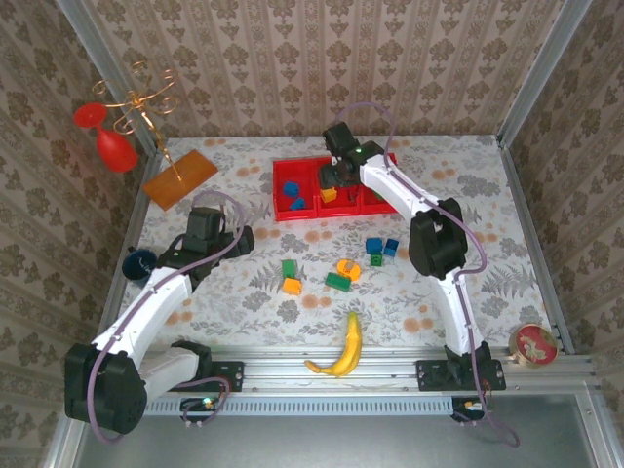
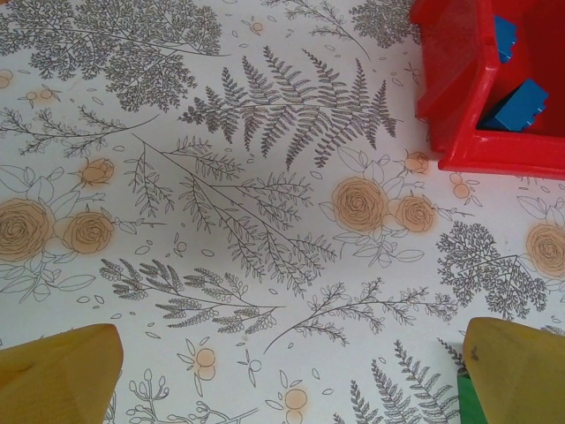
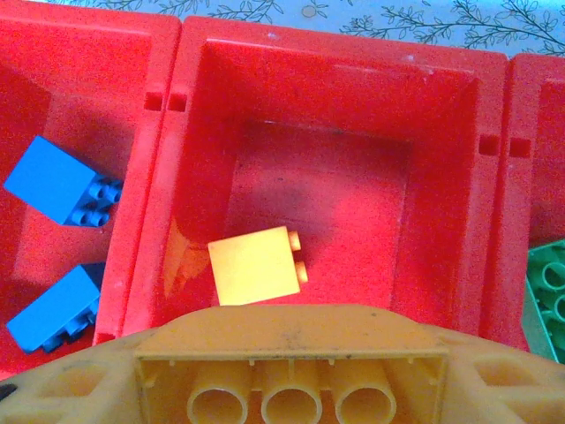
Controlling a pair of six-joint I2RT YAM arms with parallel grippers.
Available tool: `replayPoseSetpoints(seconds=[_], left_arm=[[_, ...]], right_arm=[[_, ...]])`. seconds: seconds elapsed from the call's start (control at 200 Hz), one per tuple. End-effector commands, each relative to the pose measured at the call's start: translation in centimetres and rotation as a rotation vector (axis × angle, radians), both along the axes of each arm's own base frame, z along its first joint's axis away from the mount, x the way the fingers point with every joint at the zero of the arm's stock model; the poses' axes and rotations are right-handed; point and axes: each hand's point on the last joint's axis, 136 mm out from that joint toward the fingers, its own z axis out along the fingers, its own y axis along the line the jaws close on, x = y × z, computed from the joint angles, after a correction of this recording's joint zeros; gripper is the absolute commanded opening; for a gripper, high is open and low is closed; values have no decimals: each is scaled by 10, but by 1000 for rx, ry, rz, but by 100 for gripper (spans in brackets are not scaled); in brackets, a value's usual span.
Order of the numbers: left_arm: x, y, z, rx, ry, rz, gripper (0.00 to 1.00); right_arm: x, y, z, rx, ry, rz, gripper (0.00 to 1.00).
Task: Sort the legos into containers by color
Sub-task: Place the lego in the container.
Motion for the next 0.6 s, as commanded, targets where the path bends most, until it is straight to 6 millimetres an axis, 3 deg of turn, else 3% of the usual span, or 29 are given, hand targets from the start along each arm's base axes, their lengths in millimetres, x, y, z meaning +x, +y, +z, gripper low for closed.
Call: replayPoseSetpoints(seconds=[0.0, 0.19, 0.38, 0.595], left_arm=[[3, -1, 4, -34, -11, 9, 100], [3, -2, 5, -31, -11, 0, 100], [4, -3, 8, -33, -16, -4, 100], [3, -1, 10, -31, -26, 2, 100]], right_arm=[[1, -4, -2, -46, 10, -10, 70], [0, -4, 10, -38, 2, -12, 83], [-10, -10, 32, -34, -13, -28, 84], [-40, -22, 61, -8, -27, -81, 84]])
